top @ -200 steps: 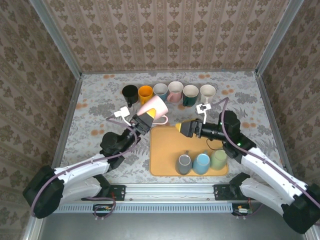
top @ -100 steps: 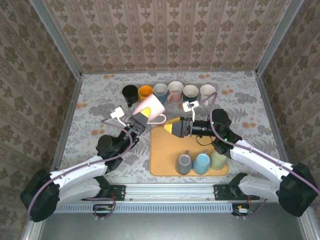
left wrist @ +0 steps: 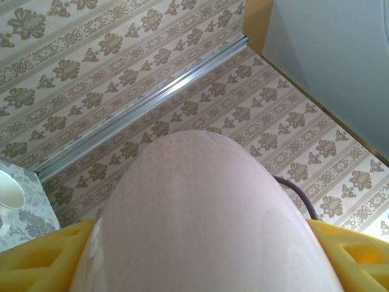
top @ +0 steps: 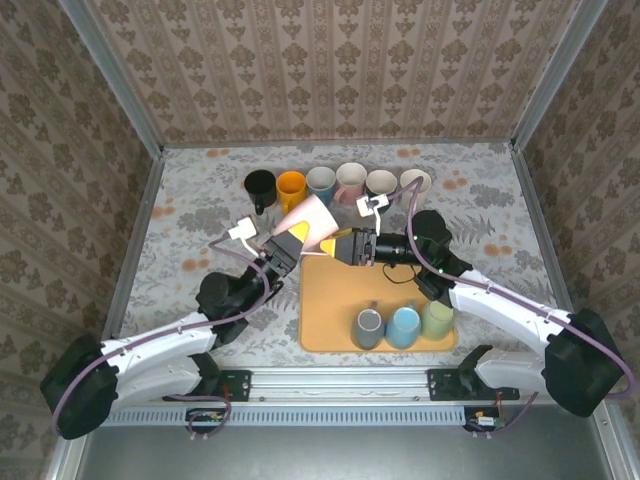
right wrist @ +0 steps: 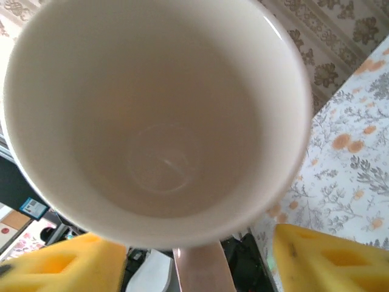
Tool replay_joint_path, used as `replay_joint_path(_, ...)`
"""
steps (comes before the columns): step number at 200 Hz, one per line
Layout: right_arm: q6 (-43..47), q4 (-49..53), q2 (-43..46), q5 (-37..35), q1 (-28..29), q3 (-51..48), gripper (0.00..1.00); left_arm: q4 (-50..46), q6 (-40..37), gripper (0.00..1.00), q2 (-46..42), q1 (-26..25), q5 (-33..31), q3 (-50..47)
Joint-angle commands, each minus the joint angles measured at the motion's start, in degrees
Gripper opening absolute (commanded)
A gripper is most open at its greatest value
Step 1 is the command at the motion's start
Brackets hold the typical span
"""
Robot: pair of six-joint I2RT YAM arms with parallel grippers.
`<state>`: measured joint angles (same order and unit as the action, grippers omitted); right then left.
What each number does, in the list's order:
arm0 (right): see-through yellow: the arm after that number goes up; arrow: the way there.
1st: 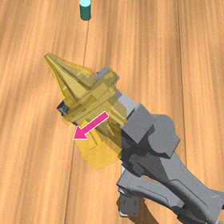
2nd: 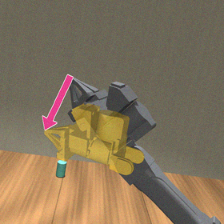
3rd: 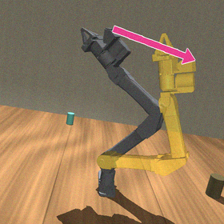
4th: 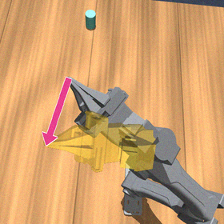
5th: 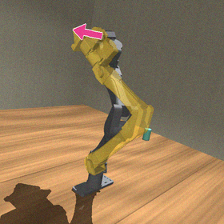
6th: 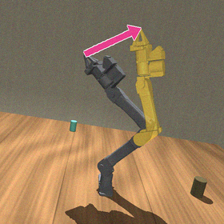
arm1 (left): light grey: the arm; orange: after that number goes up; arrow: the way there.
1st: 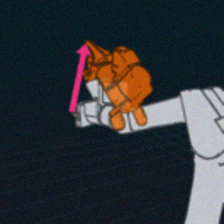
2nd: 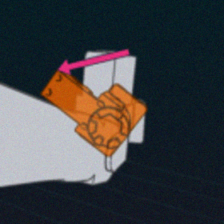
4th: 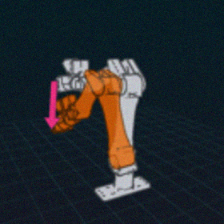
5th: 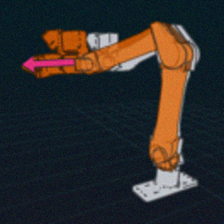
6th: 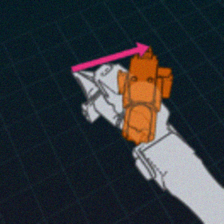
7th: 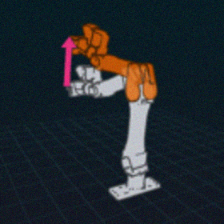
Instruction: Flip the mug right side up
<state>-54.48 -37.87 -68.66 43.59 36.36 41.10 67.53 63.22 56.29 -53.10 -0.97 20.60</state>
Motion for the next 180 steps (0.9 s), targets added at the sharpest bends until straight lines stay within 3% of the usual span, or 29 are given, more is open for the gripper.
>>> replay_joint_path(1, -0.4, -4.2, 0.3, 0.5, 0.5, 1.5, 0.47, 3.9, -0.4, 0.42, -0.1, -0.7, 1.1, 2.2)
replay_joint_path(31, 0.6, -2.4, 1.1, 0.5, 0.5, 1.3, 0.14, 2.3, -2.1, 0.51, 0.1, -0.7, 4.1, 3.8)
replay_joint_path(46, 1.0, -1.7, 1.7, 0.3, 0.5, 0.9, 0.00, 0.4, -3.8, 0.60, -0.4, -0.7, 6.0, 4.8)
replay_joint_path(84, 2.9, 1.8, 4.9, -1.6, 0.4, 0.4, 0.00, -5.4, -7.0, 0.99, -1.8, -0.7, 9.7, 7.2)
replay_joint_path(115, 8.4, 11.8, 11.1, -6.8, -0.2, 0.5, 0.00, -18.1, -9.5, 1.00, -5.8, -0.8, 7.8, 9.1)
replay_joint_path(147, 20.6, 33.4, 19.2, -17.3, -0.8, 2.9, 0.00, -60.1, -22.6, 1.00, -11.5, -0.9, 0.9, 19.6)
replay_joint_path(180, 27.6, 48.1, 23.5, -27.1, -1.5, 3.5, 0.00, -81.6, -33.5, 1.00, -14.3, -0.6, -13.9, 26.5)
